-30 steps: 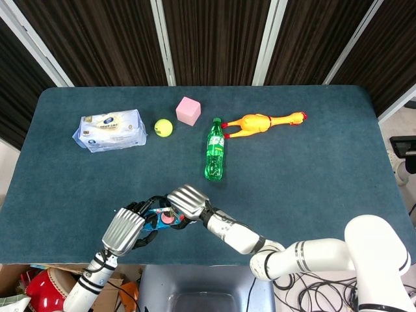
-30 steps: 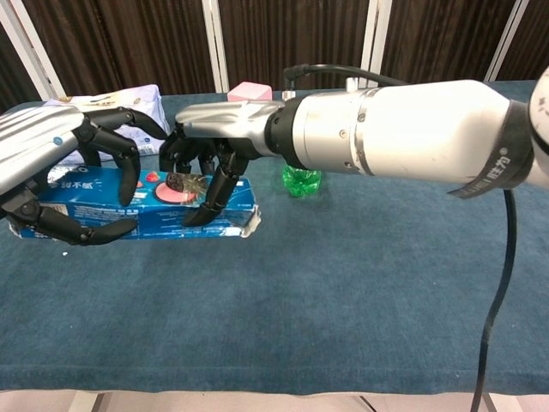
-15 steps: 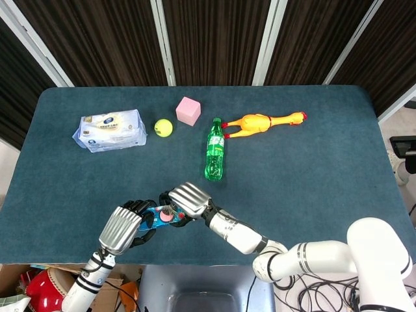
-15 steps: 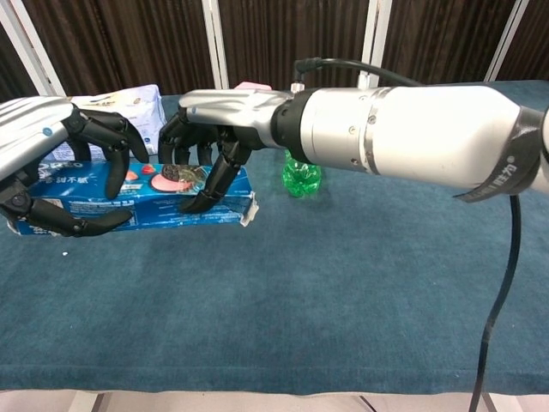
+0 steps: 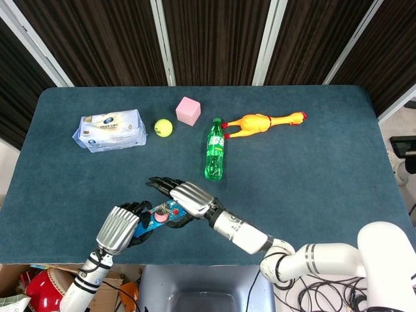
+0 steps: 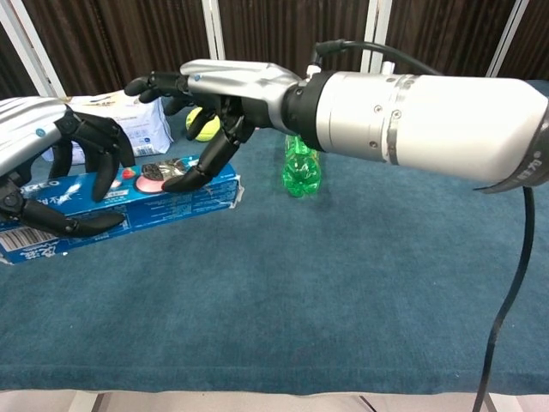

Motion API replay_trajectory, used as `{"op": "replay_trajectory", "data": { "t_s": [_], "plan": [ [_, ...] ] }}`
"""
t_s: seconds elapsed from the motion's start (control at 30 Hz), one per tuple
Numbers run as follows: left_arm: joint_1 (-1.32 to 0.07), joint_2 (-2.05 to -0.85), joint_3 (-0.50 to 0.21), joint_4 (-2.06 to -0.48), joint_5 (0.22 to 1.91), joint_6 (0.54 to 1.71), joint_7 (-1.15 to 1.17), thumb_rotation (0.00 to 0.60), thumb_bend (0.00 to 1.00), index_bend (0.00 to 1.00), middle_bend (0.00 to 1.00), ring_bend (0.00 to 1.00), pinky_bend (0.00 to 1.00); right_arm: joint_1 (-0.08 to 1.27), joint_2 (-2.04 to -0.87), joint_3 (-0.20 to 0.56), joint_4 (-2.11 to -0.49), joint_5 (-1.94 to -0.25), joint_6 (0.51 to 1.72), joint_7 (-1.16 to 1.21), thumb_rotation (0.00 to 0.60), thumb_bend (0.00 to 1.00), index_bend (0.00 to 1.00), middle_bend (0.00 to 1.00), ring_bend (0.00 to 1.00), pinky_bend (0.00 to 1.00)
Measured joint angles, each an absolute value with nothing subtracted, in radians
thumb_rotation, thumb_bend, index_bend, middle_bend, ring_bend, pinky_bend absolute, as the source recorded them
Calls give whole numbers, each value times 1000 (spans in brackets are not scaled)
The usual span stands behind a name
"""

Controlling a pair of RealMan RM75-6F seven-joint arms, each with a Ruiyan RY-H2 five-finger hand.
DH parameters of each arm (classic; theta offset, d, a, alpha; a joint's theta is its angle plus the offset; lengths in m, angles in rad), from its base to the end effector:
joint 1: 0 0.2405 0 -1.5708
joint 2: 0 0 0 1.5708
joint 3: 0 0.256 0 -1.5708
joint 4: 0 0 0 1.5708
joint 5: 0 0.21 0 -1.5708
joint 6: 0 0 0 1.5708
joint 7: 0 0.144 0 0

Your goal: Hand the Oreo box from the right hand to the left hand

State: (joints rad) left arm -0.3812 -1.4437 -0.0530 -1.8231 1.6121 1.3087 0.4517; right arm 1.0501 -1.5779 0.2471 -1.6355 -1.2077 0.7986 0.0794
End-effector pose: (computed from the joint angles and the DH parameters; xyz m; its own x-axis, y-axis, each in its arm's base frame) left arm -0.1445 0.2210 0.0359 0.3720 0.0277 0.9278 0.8194 -0.4794 -0.3142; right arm 0.0128 -0.3192 -0.0405 0.1911 -0.5390 0.8204 -0.7670 -0.6035 -0.2179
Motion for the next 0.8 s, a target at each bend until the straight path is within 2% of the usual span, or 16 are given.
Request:
{"op": "replay_trajectory", "data": {
  "t_s": [0.17, 0.37, 0.57, 0.8],
  "plan": [
    [-382, -1434, -54, -1821, 1617, 1314, 455, 600, 266, 724, 862, 815, 863, 1019, -1546, 250, -1634, -1306, 823, 175, 600, 118, 0, 6, 12, 171],
    [-377, -1393, -66, -1825, 1615, 1334, 455, 600, 264, 725, 861, 815, 862, 957, -1441, 217, -1678, -1424, 897, 218, 600, 118, 0, 6, 9, 167],
    [-361, -1316, -95, -1807, 1604, 1381, 421, 600, 266, 725, 860, 812, 850, 842, -1308, 121, -1712, -1557, 1033, 190, 600, 118, 0, 3, 9, 167],
    [-333, -1244, -124, -1721, 1540, 1411, 311, 600, 266, 724, 857, 809, 844, 681, -1220, -48, -1631, -1731, 1218, 181, 600, 119, 0, 0, 9, 167]
  ]
}}
